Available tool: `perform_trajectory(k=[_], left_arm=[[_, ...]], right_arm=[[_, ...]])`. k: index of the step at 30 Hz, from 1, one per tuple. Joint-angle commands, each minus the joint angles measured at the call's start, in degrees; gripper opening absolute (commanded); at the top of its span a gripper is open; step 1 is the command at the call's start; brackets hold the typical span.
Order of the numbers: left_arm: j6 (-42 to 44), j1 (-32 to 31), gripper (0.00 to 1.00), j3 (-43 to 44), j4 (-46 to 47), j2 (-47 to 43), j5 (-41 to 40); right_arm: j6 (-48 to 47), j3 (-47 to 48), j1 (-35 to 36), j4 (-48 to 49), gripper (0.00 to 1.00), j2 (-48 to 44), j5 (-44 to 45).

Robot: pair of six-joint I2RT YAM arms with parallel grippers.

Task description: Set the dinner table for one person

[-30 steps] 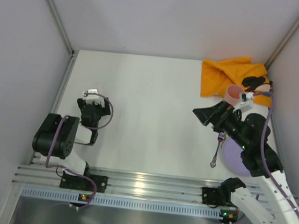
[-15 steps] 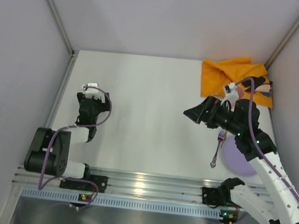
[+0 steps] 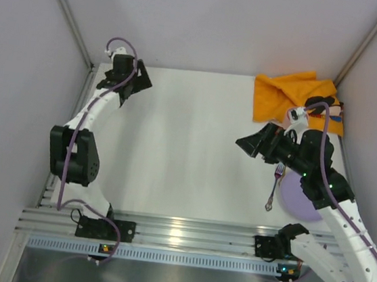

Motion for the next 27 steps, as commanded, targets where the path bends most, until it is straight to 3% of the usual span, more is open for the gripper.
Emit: perform_trajectory(k=[1,4,11,15,27], left_arm=[[-6.5,-6.5,0.99,9.2,-13.2,7.2,12.6],[-12.1,-11.9,0.99,14.8,-9.4,15.0,20.5],[-27.5,-22.7,0.99,29.6,0.3,31.7,27.4],[-32.7,-27.3,0.99,42.3,-0.5,41.9,27.5],[-42.5,-33.7,0.99,56.9,6.6,60.8,26.2]], right_arm=[[0.8,0.3,-0.2,-0.8,1.0,-1.3,1.8],[0.7,0.3,-0.4,-2.8,1.0,-3.5,3.5],[0.7,1.1,-0.8,-9.7,1.0,-9.8,9.6],[1.3,2.3,-0.9,-14.3,1.0,-12.3,13.1],[4.2,6.9,-0.9,-28.7,1.0,-18.6,23.6]])
